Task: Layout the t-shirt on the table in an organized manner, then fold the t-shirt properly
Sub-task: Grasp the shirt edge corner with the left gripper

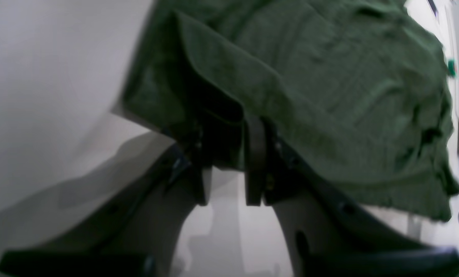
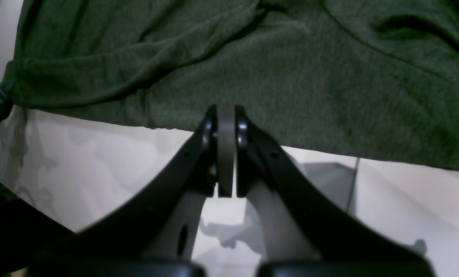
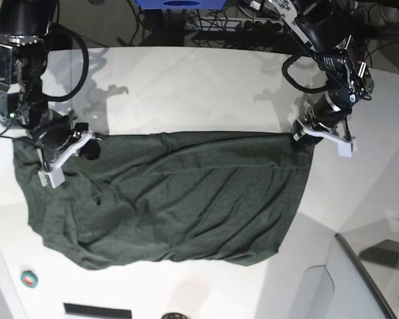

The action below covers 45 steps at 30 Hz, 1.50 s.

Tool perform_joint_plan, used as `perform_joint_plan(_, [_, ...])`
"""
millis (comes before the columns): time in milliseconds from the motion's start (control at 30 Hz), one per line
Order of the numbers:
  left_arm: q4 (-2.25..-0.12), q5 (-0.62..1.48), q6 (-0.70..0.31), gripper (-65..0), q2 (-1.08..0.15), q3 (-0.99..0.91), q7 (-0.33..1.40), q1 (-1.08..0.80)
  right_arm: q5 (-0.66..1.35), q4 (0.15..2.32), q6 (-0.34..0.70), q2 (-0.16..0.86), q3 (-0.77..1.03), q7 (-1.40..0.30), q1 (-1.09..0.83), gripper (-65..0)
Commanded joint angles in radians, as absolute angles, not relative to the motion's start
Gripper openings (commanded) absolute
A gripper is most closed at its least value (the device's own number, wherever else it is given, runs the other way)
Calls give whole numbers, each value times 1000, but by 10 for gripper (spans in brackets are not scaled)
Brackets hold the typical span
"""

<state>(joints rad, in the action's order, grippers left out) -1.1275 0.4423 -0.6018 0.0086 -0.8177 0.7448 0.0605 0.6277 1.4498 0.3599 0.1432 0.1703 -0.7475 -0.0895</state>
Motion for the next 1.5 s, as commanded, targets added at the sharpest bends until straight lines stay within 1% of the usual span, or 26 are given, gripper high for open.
perform_joint_plan(0, [-1142,461,-604,-518,-2,-817,723,81,647,1463,375,159,174,-728,-74,-650])
perform_joint_plan(500, [-1139,460,-596,-517,-4,-808,723,97,647,1463,375,165,174,-727,-74,-650])
perform_joint_plan(633, [-1059,460,-596,-532,-15,-812,723,105,647,1463,375,165,174,-727,-74,-650])
perform_joint_plan(667, [-1046,460,-596,-541,-24,-809,723,105,647,1463,375,165,174,-727,-74,-650])
perform_joint_plan(700, [-1029,461,-596,-573,-28,-809,722,105,647,1463,375,165,174,-727,-74,-650])
perform_joint_plan(733, [-1023,463,-596,-625,-28,-809,722,105,647,1463,375,165,174,-727,-74,-650])
perform_joint_plan(767, [-1023,463,-596,-650,-28,-809,722,105,647,1463,375,165,174,-727,-74,-650])
perform_joint_plan(1167, [-1027,466,-596,-650,-28,-814,730,133,647,1463,375,165,174,-727,-74,-650])
perform_joint_plan(1300, [-1096,467,-596,-650,-28,-811,733,120,647,1461,375,165,174,-727,-67,-650])
perform_joint_plan(1467, [-1153,467,-596,-650,-28,-816,811,133,647,1423,375,165,174,-727,-45,-650])
